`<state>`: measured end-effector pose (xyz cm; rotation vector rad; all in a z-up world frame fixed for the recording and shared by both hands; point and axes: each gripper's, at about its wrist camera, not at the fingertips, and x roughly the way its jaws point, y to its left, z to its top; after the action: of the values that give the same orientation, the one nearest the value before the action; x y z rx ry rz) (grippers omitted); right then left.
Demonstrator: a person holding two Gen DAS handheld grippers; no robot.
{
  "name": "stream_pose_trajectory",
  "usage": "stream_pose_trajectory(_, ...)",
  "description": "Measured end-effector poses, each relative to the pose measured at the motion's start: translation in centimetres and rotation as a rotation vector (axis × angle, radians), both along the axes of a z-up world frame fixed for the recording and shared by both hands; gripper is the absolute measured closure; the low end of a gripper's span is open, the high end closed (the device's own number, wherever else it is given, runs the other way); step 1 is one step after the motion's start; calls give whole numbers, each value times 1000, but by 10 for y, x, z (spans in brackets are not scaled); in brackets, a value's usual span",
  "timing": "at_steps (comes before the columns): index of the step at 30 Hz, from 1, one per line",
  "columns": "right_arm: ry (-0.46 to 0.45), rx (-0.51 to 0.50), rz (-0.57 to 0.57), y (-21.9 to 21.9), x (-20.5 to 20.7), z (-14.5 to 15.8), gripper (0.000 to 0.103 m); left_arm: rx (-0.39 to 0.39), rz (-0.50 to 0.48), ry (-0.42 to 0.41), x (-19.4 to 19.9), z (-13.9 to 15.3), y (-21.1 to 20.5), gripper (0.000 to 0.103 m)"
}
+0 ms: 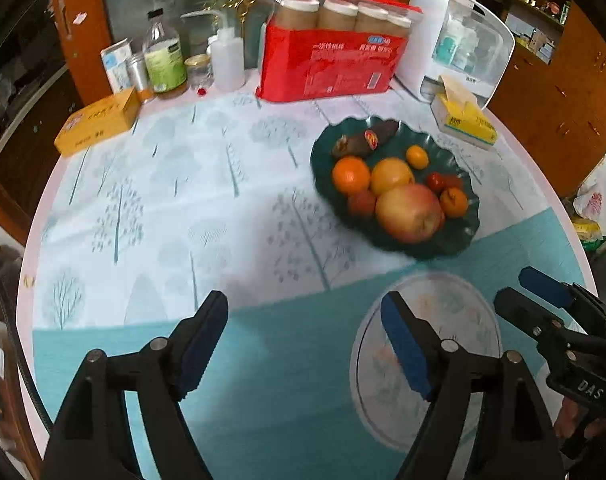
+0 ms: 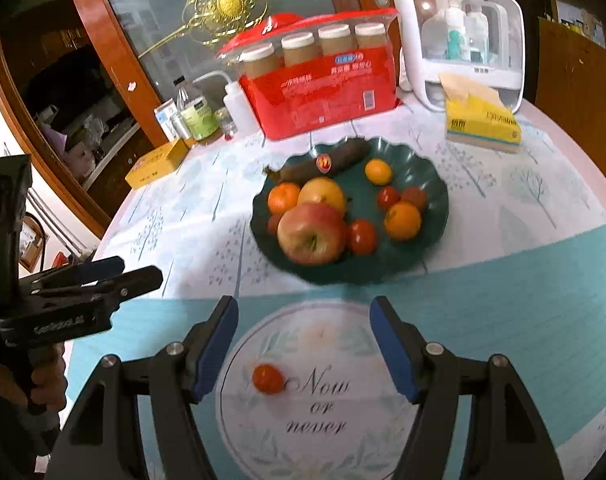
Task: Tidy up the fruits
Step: 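Move the right tool to the last red tomato on the mat and grasp it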
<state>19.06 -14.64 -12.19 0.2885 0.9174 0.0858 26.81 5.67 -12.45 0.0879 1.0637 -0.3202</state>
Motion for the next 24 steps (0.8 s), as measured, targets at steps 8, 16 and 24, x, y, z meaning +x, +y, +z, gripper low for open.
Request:
stream_pose_trajectory(8,79,2,54,29,-11,-26,34,0,25,71,-31,-19,16,25)
stream_pose_trajectory(16,171,-46,102,55,-6,-57,51,15,66,115,-46,-34,32,25)
stream_pose_trajectory(24,234,-82,123,68,4,-76,69,19,96,134,-38,-40,46,25)
